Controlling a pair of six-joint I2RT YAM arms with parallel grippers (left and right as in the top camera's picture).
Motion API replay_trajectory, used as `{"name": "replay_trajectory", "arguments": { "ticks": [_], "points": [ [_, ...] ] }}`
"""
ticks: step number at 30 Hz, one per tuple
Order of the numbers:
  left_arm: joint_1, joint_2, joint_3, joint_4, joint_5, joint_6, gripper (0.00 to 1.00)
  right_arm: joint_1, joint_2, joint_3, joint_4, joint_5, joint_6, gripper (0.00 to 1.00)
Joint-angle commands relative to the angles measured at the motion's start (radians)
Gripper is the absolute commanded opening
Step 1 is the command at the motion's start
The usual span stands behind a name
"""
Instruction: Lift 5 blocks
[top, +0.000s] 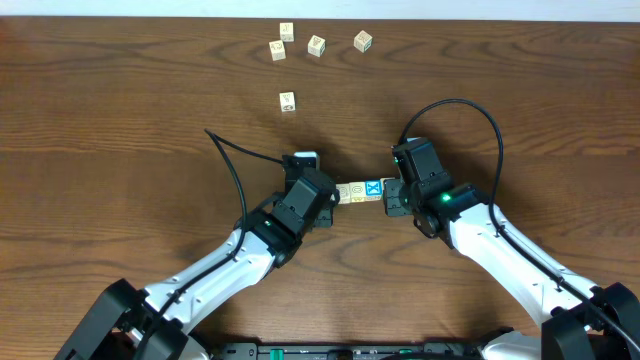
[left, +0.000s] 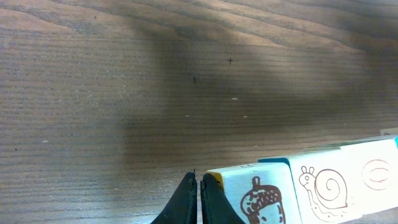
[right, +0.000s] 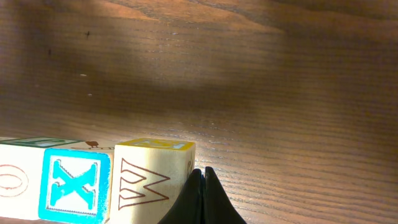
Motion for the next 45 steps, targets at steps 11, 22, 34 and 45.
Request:
{"name": "replay_trajectory", "arguments": {
  "ticks": [11, 22, 34, 45],
  "points": [
    [-0.05, 0.002, 0.074, 0.089, 0.246, -0.017, 0.07, 0.103, 0.012, 0.04, 0.051, -0.348, 0.047, 0.01],
    [-0.051, 0.002, 0.074, 0.089, 0.247, -0.017, 0.07, 0.103, 0.012, 0.04, 0.06, -0.37, 0.122, 0.01],
    [-0.051, 0.002, 0.074, 0.089, 0.248, -0.021, 0.07, 0.103, 0.012, 0.04, 0.063, -0.373, 0.126, 0.01],
    [-0.051, 0.002, 0.074, 0.089, 0.247, -0.021, 0.07, 0.103, 0.059, 0.037, 0.075, -0.377, 0.13, 0.01]
  ]
}}
